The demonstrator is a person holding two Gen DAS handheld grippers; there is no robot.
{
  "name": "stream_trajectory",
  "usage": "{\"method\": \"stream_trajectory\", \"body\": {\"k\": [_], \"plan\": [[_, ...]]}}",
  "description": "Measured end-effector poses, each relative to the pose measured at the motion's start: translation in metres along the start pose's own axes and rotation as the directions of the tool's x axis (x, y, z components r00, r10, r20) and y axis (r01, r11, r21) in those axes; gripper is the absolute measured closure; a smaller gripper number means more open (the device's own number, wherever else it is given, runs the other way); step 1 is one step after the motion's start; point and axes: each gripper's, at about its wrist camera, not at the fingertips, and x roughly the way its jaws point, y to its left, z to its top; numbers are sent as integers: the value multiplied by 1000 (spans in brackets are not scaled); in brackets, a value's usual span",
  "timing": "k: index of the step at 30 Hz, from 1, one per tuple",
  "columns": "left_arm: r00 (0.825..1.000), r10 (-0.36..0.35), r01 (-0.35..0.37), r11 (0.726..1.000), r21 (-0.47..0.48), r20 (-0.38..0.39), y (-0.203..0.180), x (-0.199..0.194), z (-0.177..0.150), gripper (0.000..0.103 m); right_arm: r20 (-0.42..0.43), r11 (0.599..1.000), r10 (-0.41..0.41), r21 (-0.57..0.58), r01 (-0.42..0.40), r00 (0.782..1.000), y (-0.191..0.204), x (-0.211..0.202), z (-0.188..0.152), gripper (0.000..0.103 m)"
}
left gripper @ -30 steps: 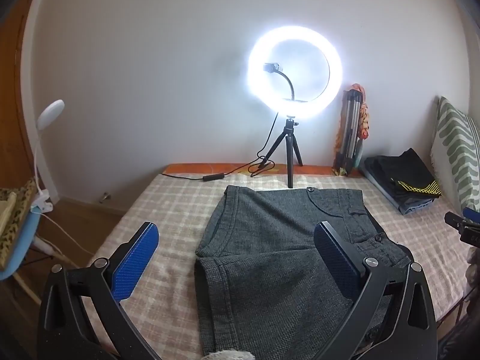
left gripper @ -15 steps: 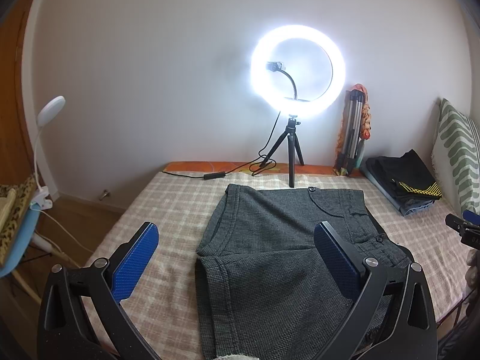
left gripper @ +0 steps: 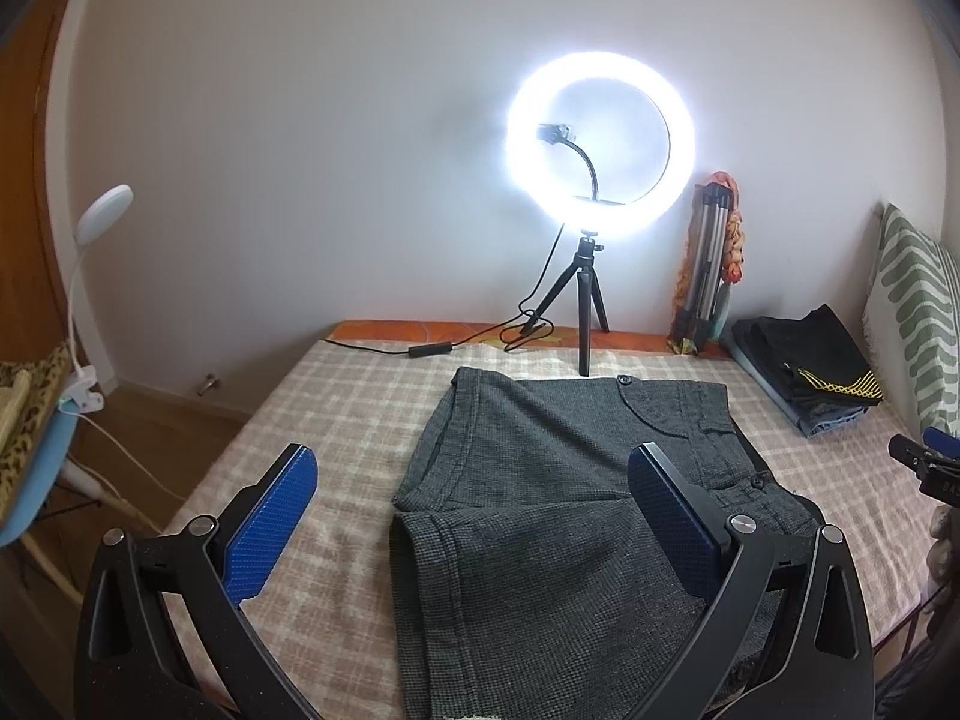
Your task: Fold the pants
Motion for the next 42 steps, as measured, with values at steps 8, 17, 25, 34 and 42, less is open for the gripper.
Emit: {"method": "stream_trajectory", "body": {"k": [8, 17, 25, 34, 42], "plan": [[1000, -2, 2, 1000, 2, 0, -3, 0, -1, 0, -2, 1000, 4, 2, -4, 1000, 2, 2, -1, 1], [1000, -6, 6, 1000, -5, 3, -3, -2, -1, 0, 0, 1000, 14, 10, -14, 1000, 1, 0, -2, 1], [1000, -11, 11, 1000, -7, 1, -3, -2, 0, 0, -1, 1000, 14, 10, -14, 1000, 1, 0, -1, 1], [1000, -7, 7, 1000, -7, 0, -2, -2, 0, 0, -4, 1000, 17, 6, -17, 1000, 3, 0, -2, 1], [1000, -7, 7, 1000, -3, 2, -1, -3, 1, 0, -2, 1000, 18, 5, -18, 1000, 4, 0, -1, 1]]}}
